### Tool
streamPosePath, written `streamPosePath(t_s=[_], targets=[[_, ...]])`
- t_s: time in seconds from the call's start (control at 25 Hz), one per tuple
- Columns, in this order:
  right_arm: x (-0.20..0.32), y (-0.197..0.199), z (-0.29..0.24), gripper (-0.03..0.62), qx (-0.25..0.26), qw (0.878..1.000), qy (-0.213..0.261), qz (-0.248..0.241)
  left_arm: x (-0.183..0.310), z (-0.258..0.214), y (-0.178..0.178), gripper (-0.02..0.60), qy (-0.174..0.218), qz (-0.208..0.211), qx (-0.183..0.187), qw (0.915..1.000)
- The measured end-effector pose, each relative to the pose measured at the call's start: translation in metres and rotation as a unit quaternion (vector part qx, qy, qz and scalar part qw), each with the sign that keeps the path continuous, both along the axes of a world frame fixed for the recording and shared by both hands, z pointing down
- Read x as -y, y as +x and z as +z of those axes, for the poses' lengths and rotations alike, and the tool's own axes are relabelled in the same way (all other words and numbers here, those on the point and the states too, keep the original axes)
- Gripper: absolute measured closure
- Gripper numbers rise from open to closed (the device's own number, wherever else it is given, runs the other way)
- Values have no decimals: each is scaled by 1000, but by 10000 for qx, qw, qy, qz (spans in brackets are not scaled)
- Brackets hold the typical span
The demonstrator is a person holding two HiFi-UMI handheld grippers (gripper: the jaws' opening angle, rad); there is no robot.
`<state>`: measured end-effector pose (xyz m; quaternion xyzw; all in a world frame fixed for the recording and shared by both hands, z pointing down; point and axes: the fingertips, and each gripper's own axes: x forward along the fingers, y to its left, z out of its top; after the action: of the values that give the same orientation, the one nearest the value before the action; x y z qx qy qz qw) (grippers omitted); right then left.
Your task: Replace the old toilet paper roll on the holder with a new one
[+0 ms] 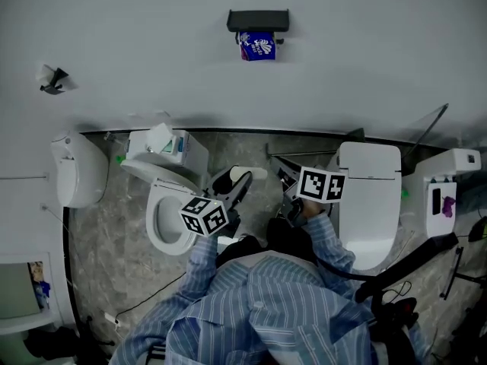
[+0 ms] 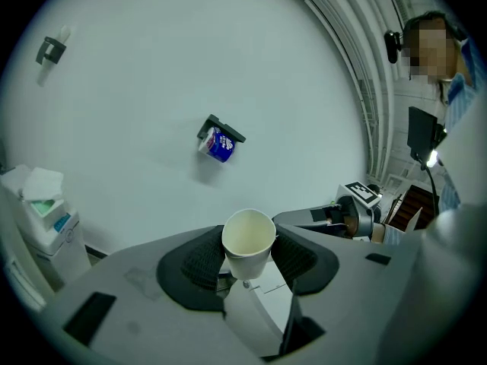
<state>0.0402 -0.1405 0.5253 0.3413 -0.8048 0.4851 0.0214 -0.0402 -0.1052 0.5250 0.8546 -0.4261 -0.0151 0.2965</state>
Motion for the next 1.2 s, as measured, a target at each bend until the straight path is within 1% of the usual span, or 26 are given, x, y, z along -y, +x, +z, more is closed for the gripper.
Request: streamPosePath(t_s=[0.24, 0.44, 0.6, 0.72, 0.88, 1.04, 1.2], targets=[[-52, -56, 4, 576, -158, 9997, -67, -160, -47, -5, -67, 394, 90, -294, -78, 9995], [-98, -103, 7, 576, -189, 9996, -107, -162, -95, -11, -116, 394, 221, -375, -154, 9989], [-141, -123, 17, 576, -211, 9995, -228, 7, -130, -10, -142, 393, 255, -268, -236, 9990], [-173, -126, 25, 576, -227, 9988, -366, 238, -152, -4, -149, 394, 209, -89, -344, 9991], [-211, -118, 29, 576, -403, 9968, -449, 519, -171, 4, -147, 394, 87, 130, -623, 9979], [-236, -95, 28, 576, -522, 9937, -510, 855, -187, 2, -126, 394, 81, 443, -742, 9962], [-254, -82, 24, 576, -548, 9928, -459, 965, -206, -3, -108, 394, 151, 632, -774, 9949]])
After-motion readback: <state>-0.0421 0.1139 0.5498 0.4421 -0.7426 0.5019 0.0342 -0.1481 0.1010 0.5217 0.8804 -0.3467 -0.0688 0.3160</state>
